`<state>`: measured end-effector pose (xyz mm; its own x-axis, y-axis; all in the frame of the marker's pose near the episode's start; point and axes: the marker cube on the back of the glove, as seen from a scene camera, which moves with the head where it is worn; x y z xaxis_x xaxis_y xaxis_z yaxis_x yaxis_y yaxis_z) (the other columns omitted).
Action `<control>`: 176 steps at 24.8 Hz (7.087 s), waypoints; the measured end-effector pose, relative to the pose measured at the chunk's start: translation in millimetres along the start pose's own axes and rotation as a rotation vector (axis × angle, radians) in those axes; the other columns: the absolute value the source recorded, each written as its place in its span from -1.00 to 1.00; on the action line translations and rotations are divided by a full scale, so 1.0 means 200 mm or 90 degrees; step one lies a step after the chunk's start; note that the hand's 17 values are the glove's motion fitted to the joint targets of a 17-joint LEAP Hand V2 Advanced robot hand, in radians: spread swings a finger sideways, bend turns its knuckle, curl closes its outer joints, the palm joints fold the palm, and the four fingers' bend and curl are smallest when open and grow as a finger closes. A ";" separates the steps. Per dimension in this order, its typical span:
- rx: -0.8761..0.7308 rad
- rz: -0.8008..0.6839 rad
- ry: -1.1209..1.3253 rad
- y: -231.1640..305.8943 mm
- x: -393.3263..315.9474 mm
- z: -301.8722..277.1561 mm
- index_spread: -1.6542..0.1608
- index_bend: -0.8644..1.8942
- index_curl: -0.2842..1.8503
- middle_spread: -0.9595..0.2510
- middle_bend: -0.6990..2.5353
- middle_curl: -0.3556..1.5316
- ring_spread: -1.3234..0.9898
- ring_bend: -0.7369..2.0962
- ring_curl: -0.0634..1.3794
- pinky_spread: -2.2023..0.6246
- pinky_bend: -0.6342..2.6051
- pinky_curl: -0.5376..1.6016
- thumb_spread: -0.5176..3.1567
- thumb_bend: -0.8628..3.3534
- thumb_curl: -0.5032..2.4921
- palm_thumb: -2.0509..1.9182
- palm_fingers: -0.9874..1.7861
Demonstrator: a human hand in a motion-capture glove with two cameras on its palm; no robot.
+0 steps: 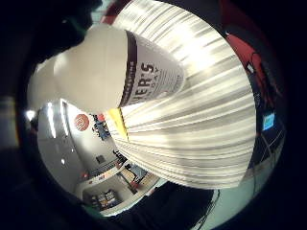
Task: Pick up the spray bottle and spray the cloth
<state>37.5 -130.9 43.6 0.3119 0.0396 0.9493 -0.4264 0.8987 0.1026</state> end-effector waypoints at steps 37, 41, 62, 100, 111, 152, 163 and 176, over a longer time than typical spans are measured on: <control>0.005 -0.046 -0.067 -0.11 0.04 0.02 0.67 0.07 -0.23 0.57 -0.17 -0.07 0.08 -0.11 -0.33 0.65 -0.58 -0.42 -0.13 -0.57 -0.24 0.62 0.30; 0.006 -0.013 -0.056 -0.08 0.06 -0.01 0.68 0.07 -0.22 0.56 -0.17 -0.06 0.06 -0.11 -0.32 0.65 -0.57 -0.42 -0.14 -0.57 -0.23 0.63 0.31; 0.058 -0.049 -0.044 -0.03 -0.38 -0.13 0.70 0.01 -0.21 0.54 -0.20 -0.05 0.06 -0.11 -0.28 0.63 -0.53 -0.37 -0.18 -0.59 -0.20 0.65 0.38; -0.305 0.294 0.604 -0.19 -0.05 0.55 0.71 -0.07 -0.18 0.52 -0.26 -0.02 0.06 -0.12 -0.24 0.62 -0.52 -0.31 -0.24 -0.60 -0.16 0.65 0.45; -0.355 0.400 0.744 -0.12 0.08 0.51 0.69 -0.11 -0.17 0.51 -0.27 -0.01 0.05 -0.13 -0.22 0.61 -0.52 -0.28 -0.25 -0.60 -0.15 0.64 0.48; 0.026 -0.152 -0.164 0.17 -0.44 0.28 0.69 -0.12 -0.13 0.50 -0.30 0.03 0.04 -0.14 -0.20 0.61 -0.54 -0.28 -0.27 -0.60 -0.12 0.64 0.47; -0.007 -0.185 -0.131 0.02 -0.51 0.42 0.70 -0.12 -0.12 0.52 -0.30 0.04 0.04 -0.14 -0.19 0.62 -0.54 -0.29 -0.27 -0.60 -0.11 0.64 0.47; -0.064 -0.244 -0.168 -0.17 -0.76 0.63 0.70 -0.12 -0.11 0.52 -0.30 0.05 0.04 -0.14 -0.19 0.61 -0.54 -0.30 -0.27 -0.60 -0.11 0.64 0.46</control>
<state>-102.3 -222.5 -66.7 0.1995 -0.4039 0.8928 -0.2344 0.8650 0.4437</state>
